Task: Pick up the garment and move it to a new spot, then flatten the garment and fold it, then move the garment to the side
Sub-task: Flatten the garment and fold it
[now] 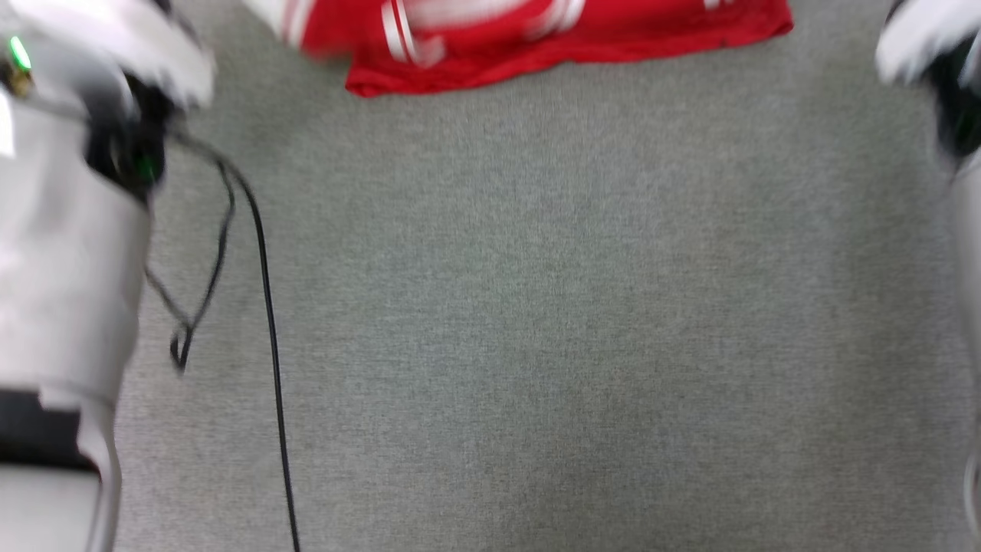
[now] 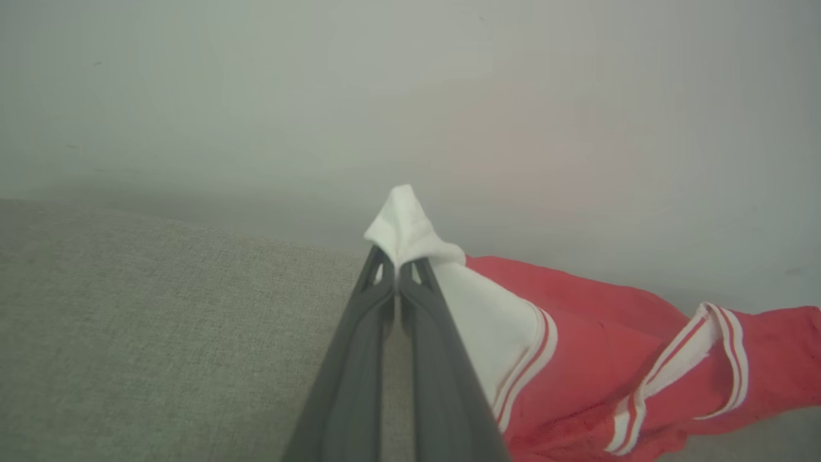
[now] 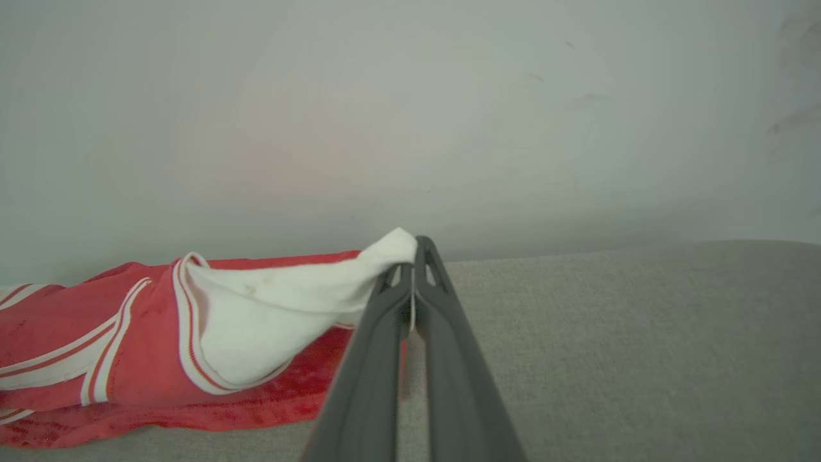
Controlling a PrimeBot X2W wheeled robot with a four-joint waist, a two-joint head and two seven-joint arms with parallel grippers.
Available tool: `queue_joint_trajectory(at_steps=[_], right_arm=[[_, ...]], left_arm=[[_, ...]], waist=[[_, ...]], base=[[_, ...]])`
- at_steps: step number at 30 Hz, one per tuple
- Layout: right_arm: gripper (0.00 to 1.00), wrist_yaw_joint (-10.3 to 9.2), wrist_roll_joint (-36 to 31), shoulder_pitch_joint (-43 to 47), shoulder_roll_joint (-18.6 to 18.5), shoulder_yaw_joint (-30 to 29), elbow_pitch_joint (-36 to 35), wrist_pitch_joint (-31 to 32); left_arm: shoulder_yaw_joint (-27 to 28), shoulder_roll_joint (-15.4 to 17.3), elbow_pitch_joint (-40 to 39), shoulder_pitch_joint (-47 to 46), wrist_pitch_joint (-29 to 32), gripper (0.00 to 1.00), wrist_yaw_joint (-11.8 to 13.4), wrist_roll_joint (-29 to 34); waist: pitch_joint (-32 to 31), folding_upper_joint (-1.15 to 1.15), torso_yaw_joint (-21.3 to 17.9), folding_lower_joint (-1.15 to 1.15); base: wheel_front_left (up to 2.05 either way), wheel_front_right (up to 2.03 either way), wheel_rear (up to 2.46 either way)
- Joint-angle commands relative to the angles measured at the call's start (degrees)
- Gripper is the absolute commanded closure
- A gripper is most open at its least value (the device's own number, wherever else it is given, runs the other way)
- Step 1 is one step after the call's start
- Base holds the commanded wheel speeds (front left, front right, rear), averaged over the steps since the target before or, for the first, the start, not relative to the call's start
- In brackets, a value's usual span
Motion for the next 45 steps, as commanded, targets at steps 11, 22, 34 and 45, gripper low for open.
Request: queue_joint_trajectory(at_steps=[11, 22, 34, 45], right_arm=[[1.0, -0.05, 4.6, 24.2, -2.5, 2.0, -4.8, -1.1], [1.0, -0.05, 6.7, 51.3, -1.7, -4.3, -20.5, 4.8], [1.0, -0.05, 4.1, 78.4, 7.1, -14.2, -42.7, 15.9], [0.0, -0.03, 3.2, 81.4, 9.2, -14.4, -49.6, 17.6]], left_arm=[[-2.8, 2.5, -3.4, 22.7, -4.2, 1.0, -0.1, -4.9], [-3.3, 4.0, -12.2, 44.4, -4.0, 1.0, 2.4, -7.8], [-1.5, 8.5, -37.0, 68.8, -2.1, 1.0, 15.5, -10.2], [-3.4, 11.3, -56.8, 77.6, 1.4, 1.0, 24.2, -8.2]], waist=[[-13.4, 0.0, 0.3, 0.0], [-23.6, 0.0, 1.8, 0.0], [-27.9, 0.0, 2.4, 0.0], [-26.9, 0.0, 3.4, 0.0]], base=[[0.0, 0.0, 0.0], [0.0, 0.0, 0.0], [0.0, 0.0, 0.0], [0.0, 0.0, 0.0]])
